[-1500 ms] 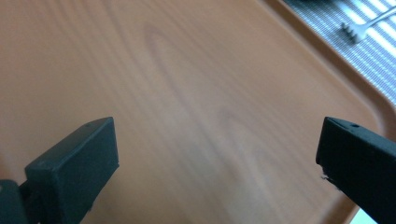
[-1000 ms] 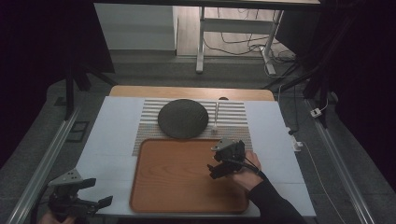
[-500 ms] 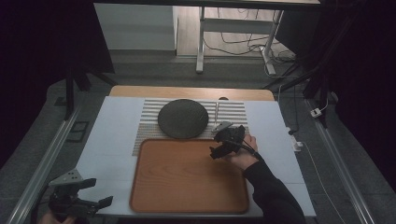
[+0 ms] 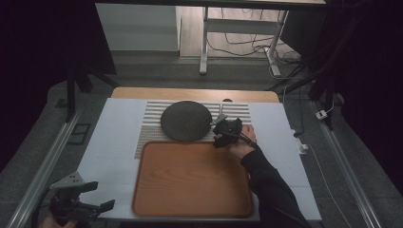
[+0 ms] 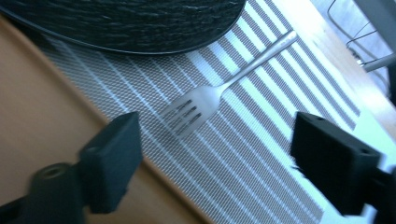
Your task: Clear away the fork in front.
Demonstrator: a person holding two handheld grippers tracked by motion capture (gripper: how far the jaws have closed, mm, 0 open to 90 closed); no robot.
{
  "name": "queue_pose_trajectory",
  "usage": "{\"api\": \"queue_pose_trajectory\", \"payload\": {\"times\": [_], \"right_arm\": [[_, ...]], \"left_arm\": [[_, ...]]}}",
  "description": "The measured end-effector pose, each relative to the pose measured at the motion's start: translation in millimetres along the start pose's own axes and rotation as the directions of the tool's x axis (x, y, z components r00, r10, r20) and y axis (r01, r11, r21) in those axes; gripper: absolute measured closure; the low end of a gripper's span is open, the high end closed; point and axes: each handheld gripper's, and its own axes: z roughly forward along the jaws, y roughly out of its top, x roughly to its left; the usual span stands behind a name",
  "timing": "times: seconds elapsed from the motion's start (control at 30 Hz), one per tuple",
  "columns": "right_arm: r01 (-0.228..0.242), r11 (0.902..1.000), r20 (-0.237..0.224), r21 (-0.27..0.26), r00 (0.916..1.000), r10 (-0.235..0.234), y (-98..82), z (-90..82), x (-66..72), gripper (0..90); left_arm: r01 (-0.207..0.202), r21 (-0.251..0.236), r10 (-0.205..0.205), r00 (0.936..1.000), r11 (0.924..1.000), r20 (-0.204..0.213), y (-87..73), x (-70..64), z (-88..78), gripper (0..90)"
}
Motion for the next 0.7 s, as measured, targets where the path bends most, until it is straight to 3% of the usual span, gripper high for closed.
{"api": "queue_pose_trajectory", "payload": {"times": [0.03,0.2,0.33,0.43,0.47,0.5,0.53,0.57,0.6,0.63,0.67,0.7], "right_arm": [[0.037,0.9993,0.013,0.010,0.9992,-0.037,1.4,4.5,0.0,24.7],[0.101,0.9944,0.016,0.031,0.9947,-0.102,4.4,13.5,3.8,36.2],[0.170,0.9839,0.014,0.054,0.9851,-0.171,6.2,22.0,10.2,48.1],[0.228,0.9716,0.025,0.063,0.9728,-0.230,7.0,26.7,16.4,61.5],[0.276,0.9586,0.037,0.070,0.9596,-0.279,7.7,28.4,21.3,71.7],[0.276,0.9586,0.037,0.070,0.9596,-0.279,7.7,28.4,21.3,71.7],[0.334,0.9381,0.063,0.093,0.9383,-0.340,8.4,29.7,25.1,77.9],[0.365,0.9274,0.063,0.083,0.9269,-0.370,8.0,30.8,26.3,81.1],[0.365,0.9274,0.063,0.083,0.9269,-0.370,8.0,30.8,26.3,81.1],[0.410,0.9072,0.131,0.093,0.8982,-0.420,7.4,30.3,31.4,87.3],[0.410,0.9072,0.131,0.093,0.8982,-0.420,7.4,30.3,31.4,87.3],[0.428,0.8985,0.140,0.099,0.8879,-0.438,7.5,30.0,31.8,88.0]], "left_arm": [[0.000,0.001,0.000,1.0000,1.0000,0.000,0.0,0.0,0.0,0.0],[-0.001,0.003,0.001,1.0000,1.0000,0.000,0.1,0.0,0.2,0.0],[-0.001,0.003,0.001,1.0000,1.0000,0.001,0.1,-0.2,0.3,0.0],[-0.003,0.006,0.003,1.0000,1.0000,0.002,0.1,-0.2,0.3,0.0],[-0.004,0.007,0.004,1.0000,1.0000,0.001,0.2,-0.3,0.3,0.0],[-0.004,0.008,0.004,1.0000,1.0000,0.001,0.2,-0.4,0.4,0.0],[-0.005,0.008,0.005,1.0000,1.0000,0.001,0.2,-0.4,0.4,0.0],[-0.006,0.009,0.006,1.0000,0.9999,0.001,0.2,-0.5,0.4,0.0],[-0.007,0.010,0.007,1.0000,0.9999,0.002,0.2,-0.5,0.3,0.0],[-0.007,0.010,0.007,1.0000,0.9999,0.002,0.2,-0.5,0.4,0.0],[-0.007,0.010,0.007,1.0000,0.9999,0.002,0.2,-0.5,0.4,0.0],[-0.007,0.010,0.007,1.0000,0.9999,0.002,0.2,-0.5,0.4,0.0]]}}
